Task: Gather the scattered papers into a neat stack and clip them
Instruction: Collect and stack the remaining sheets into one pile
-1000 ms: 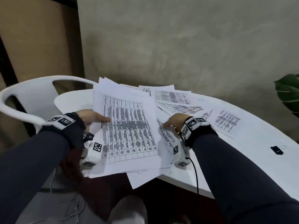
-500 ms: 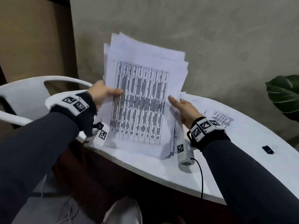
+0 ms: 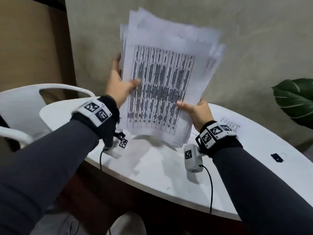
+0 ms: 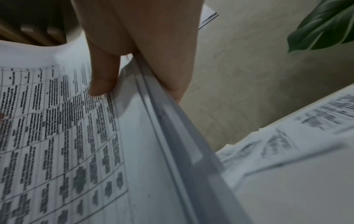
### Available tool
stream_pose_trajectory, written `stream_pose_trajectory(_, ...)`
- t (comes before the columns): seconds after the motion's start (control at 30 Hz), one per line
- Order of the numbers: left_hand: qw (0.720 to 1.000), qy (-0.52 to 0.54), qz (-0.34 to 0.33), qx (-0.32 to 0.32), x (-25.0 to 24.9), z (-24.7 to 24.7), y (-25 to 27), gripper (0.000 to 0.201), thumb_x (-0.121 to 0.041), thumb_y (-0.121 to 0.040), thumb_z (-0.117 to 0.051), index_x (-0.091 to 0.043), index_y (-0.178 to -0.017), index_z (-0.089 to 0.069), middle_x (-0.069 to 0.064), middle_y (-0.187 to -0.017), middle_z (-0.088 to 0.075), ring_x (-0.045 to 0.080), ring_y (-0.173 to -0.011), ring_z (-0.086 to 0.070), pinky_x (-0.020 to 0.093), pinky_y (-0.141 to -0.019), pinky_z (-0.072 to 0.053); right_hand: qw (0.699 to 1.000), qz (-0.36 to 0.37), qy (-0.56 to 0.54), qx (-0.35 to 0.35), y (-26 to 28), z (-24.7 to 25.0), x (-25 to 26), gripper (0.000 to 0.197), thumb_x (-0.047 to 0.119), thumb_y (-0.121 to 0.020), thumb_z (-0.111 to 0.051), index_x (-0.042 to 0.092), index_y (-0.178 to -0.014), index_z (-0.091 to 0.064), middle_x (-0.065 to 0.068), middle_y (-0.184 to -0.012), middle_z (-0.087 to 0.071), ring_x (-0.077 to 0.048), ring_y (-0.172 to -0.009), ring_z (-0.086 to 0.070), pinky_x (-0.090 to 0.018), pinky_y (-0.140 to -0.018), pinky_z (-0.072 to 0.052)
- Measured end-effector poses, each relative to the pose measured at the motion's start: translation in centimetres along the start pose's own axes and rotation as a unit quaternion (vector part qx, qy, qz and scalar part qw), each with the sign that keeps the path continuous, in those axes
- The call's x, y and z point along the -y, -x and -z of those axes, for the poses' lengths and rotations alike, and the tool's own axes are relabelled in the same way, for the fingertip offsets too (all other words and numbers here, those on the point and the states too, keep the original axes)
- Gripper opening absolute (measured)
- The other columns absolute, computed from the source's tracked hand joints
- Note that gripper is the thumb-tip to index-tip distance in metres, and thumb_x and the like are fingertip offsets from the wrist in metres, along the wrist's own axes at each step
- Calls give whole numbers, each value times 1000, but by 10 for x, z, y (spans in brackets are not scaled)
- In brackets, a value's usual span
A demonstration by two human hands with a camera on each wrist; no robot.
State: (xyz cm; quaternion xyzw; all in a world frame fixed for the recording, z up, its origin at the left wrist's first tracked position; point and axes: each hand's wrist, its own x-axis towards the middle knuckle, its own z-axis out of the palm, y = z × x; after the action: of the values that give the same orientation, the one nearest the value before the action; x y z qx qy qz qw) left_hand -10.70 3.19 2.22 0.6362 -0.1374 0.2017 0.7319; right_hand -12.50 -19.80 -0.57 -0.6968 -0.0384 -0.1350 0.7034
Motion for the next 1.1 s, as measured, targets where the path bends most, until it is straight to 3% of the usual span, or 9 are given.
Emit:
stream_pose_trajectory(0.1,998,-21,67,1,27,7,11,110,-14,-62,-84,-22,-148,-16,5,-152,-34,19,-139,-33,41,-118,-22,995,-69,58,40,6,5,-24,59,28,-44,-87,-1,-89,-61,-8,-79,-67,-24,-73,-65,-27,-63,-57)
stream_pose_trajectory(0.2,987,-65,144,29,43,14,16,66,-16,-65,-81,-3,-119,-47,3,-110,-62,20,-114,-53,42,-110,-36,989,-96,78,86,9,8,-26,24,8,-62,-77,5,-74,-56,-2,-66,-59,-19,-65,-56,-26,-60,-53)
stream_pose_trajectory(0.3,979,-130,156,26,40,12,11,33,-18,-73,-77,-7,-81,-47,-3,-72,-43,15,-79,-48,22,-73,-48,984,-102,105,106,0,9,-21,24,1,-75,-72,7,-68,-50,4,-42,-58,-5,-46,-58,-13,-43,-47)
stream_pose_trajectory(0.43,974,-170,150,-6,36,26,-35,25,-2,-77,-72,-11,-63,-53,-2,-55,-57,14,-67,-60,11,-43,-44,942,-127,265,162,-25,4,-20,43,21,-73,-78,16,-110,-57,-4,-95,-69,-23,-88,-64,-39,-78,-53)
stream_pose_trajectory(0.5,962,-218,158,-38,38,45,-67,14,-5,-76,-73,3,-72,-62,8,-62,-65,13,-69,-61,16,-51,-47,915,-162,331,162,-42,4,-20,48,30,-81,-71,25,-124,-49,-4,-111,-64,-23,-93,-61,-35,-78,-48)
stream_pose_trajectory(0.57,932,-310,177,-57,45,64,-92,36,-10,-79,-71,16,-102,-61,27,-100,-66,25,-88,-61,30,-73,-48,887,-190,390,156,-62,6,-22,55,38,-83,-68,24,-131,-46,-5,-119,-60,-23,-95,-60,-30,-75,-47)
stream_pose_trajectory(0.7,864,-429,259,-38,75,85,-120,47,-8,-83,-64,11,-124,-52,26,-132,-53,37,-124,-51,40,-101,-41,800,-168,563,122,-115,-7,-38,49,37,-88,-61,5,-125,-57,-8,-108,-58,-22,-89,-54,-26,-67,-48)
stream_pose_trajectory(0.97,759,-555,321,117,141,81,-155,41,-17,-85,-65,10,-115,-58,11,-96,-53,21,-91,-48,27,-79,-38,696,-134,687,159,-187,-51,-80,67,50,-92,-47,6,-141,-37,-15,-147,-40,-30,-137,-35,-36,-112,-27)
stream_pose_trajectory(1.1,705,-603,331,174,157,81,-154,31,-33,-87,-61,-9,-68,-57,1,-70,-54,18,-88,-52,25,-71,-44,628,-133,743,190,-205,-43,-123,102,87,-59,-24,24,-137,-45,-6,-146,-43,-32,-132,-40,-50,-110,-29)
